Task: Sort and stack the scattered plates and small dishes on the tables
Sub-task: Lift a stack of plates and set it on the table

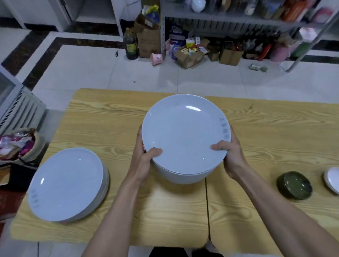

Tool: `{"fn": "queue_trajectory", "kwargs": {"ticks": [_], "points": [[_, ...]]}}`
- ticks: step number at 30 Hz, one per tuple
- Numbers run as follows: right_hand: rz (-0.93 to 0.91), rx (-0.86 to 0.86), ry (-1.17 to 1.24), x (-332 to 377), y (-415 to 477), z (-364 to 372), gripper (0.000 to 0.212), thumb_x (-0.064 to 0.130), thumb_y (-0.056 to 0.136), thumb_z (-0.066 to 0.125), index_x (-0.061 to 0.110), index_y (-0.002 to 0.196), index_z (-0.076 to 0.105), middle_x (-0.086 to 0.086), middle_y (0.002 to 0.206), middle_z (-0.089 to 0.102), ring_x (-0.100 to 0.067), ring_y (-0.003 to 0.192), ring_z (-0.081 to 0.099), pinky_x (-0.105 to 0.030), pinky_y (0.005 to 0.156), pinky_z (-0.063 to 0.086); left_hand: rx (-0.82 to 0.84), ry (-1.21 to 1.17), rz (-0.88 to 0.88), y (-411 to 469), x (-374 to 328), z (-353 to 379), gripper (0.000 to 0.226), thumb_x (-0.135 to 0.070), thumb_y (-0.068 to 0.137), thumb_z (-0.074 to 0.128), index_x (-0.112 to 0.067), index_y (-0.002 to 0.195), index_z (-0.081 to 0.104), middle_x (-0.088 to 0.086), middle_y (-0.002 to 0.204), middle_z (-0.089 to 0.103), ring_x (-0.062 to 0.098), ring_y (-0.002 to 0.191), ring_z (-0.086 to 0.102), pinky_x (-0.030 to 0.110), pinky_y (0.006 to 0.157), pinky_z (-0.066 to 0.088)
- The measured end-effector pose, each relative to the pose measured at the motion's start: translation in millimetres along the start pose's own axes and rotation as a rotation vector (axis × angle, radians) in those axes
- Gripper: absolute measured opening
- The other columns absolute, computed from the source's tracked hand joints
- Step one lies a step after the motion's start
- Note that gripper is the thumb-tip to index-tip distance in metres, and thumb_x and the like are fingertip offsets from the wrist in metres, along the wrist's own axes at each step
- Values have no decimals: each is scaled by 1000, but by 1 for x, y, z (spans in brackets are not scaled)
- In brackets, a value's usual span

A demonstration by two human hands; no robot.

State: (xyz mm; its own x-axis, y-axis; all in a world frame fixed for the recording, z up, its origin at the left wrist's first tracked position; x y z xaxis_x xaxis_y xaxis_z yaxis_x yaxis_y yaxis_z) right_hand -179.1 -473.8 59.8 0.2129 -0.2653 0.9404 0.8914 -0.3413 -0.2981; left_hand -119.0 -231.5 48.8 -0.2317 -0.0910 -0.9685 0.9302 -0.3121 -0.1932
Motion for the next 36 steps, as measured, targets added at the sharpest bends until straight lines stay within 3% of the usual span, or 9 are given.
{"fn": "queue_trajectory", "kwargs": {"ticks": [3,7,12,14,19,24,27,30,36], "points": [[-25,-52,8,16,-25,-27,82,3,55,63,24,134,54,-10,126,66,-36,114,62,-51,88,53,81,19,3,-10,-13,28,77,-16,67,64,-48,134,45,-16,124,63,4,108,63,19,69,53],[-57,-153,41,33,-67,-73,80,5,53,62,27,130,58,-7,124,67,-36,114,62,-51,90,52,203,76,0,-28,-25,76,77,-23,66,65,-54,133,44,-18,127,62,6,110,63,22,68,51],[-101,-241,92,47,-123,-148,79,4,53,61,29,128,59,-4,120,70,-32,107,66,-44,80,57,314,103,17,-61,-24,155,75,-21,68,63,-54,133,45,-17,128,61,4,106,64,19,60,52],[-122,-267,104,53,-146,-182,78,4,53,61,29,126,60,-3,117,71,-27,99,68,-34,67,57,342,114,24,-79,-19,191,76,-21,67,64,-53,133,45,-16,127,62,4,105,64,19,58,52],[-154,-316,105,59,-201,-277,78,6,51,61,30,125,61,0,113,72,-20,92,70,-24,56,52,403,137,16,-126,1,282,82,-33,59,67,-52,135,44,-16,127,62,8,107,65,23,64,54],[-164,-372,87,62,-239,-367,73,7,52,62,33,120,64,1,113,73,-21,95,70,-25,59,54,450,168,-7,-156,24,367,81,-38,58,66,-55,134,42,-18,126,62,13,109,64,38,72,52],[-166,-406,89,66,-252,-416,69,8,53,62,36,116,65,3,110,73,-18,92,71,-26,60,54,492,187,-2,-161,34,418,80,-37,60,66,-52,135,42,-16,125,63,14,105,65,36,68,53],[-179,-453,104,70,-258,-465,68,7,54,62,38,115,66,4,109,74,-16,91,72,-27,64,57,536,168,-13,-158,43,470,77,-32,62,67,-47,134,45,-10,123,66,15,96,67,23,55,50],[-177,-512,140,83,-244,-564,71,6,53,61,36,117,65,3,110,73,-19,91,71,-29,61,55,575,171,-8,-136,65,574,77,-35,61,67,-52,133,45,-15,126,63,13,105,66,34,68,54]]}}
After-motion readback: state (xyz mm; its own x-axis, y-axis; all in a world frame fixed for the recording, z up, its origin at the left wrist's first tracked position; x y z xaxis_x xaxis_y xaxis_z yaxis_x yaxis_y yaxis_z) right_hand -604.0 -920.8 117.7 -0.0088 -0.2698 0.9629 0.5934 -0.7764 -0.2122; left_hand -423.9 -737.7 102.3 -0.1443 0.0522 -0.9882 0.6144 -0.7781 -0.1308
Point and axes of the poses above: each hand's wrist, its own y-axis towards the middle knuckle, its own z-axis out of the palm, x = y × z, the point moved 2 cm from there along y, towards the middle knuckle
